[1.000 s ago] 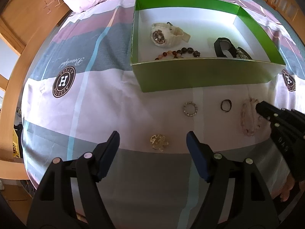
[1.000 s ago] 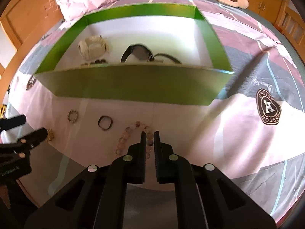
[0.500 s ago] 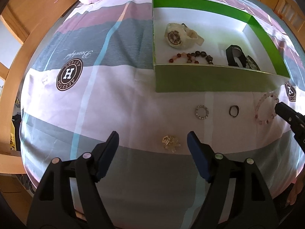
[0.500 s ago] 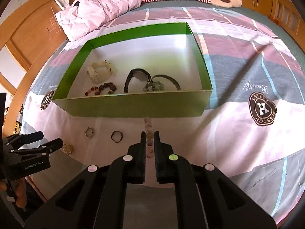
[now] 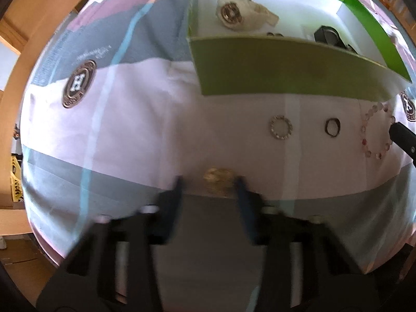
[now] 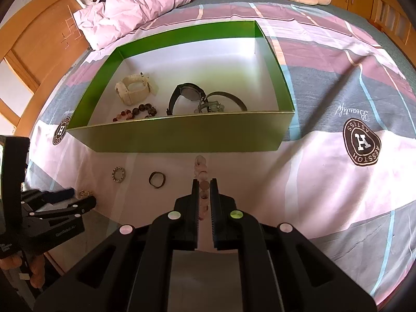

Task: Organize jewelry
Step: 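Grasp the pink bead bracelet with the right tool while the left grasps the gold flower charm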

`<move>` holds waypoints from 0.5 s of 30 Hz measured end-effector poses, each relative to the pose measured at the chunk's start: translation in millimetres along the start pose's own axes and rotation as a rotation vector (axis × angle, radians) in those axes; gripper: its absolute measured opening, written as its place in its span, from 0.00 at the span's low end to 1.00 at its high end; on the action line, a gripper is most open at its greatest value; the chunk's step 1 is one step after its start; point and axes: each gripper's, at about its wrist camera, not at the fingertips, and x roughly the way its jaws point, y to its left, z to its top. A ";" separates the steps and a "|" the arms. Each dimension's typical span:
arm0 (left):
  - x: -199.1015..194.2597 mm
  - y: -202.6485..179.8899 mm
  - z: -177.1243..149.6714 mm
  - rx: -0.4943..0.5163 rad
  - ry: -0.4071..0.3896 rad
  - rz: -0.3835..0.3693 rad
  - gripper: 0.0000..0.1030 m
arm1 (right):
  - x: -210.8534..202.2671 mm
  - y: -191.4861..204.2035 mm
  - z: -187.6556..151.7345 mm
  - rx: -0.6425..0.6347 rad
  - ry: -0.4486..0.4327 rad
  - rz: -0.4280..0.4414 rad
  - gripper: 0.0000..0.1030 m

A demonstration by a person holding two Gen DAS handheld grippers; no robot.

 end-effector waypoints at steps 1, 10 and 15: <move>-0.8 -0.6 0.1 0.002 -0.002 -0.008 0.22 | 0.0 0.2 0.1 0.000 -0.001 0.001 0.07; -25.1 -7.0 2.2 0.015 -0.102 -0.047 0.22 | -2.5 2.6 0.5 -0.011 -0.017 0.015 0.07; -33.1 0.6 6.7 -0.003 -0.119 -0.073 0.22 | -2.4 0.5 0.3 -0.009 -0.016 0.013 0.07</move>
